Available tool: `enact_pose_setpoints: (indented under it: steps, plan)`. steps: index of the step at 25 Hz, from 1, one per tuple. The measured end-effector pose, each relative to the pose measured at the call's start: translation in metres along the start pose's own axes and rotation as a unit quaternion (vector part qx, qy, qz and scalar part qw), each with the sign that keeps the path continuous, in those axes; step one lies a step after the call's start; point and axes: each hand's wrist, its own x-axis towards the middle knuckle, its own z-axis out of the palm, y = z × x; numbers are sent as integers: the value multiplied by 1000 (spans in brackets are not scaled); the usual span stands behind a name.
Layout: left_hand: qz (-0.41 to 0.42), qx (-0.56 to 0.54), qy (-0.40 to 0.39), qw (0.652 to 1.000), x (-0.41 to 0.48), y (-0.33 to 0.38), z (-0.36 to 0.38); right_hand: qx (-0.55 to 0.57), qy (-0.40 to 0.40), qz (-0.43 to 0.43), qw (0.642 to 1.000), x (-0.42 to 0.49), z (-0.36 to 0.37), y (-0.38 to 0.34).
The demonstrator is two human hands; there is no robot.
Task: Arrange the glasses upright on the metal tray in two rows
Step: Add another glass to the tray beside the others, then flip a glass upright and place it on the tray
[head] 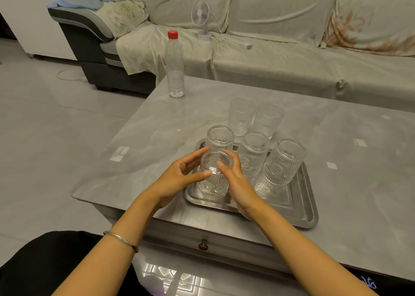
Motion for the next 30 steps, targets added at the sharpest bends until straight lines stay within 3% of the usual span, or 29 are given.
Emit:
enact_pose_setpoints:
  steps: [7,13,19,22,27,30]
  plan:
    - [-29,-53,21,998,3,1,-6,8,-9,3,1000,-6,-6,4]
    - [-34,-23,26,999,1,4,-9,3,-20,12,1000,-10,-13,-2]
    - [42,73,136,987,32,61,-21,-67,65,-143,985,-3,-57,-56]
    - [63,148,126,979,73,90,-12,-105,111,-195,969,26,-98,-92]
    - [30,228,87,969,152,95,9,-200,171,-104,959,92,-158,-95]
    - [6,268,72,961,187,86,18,-198,147,-25,969,116,-174,-82]
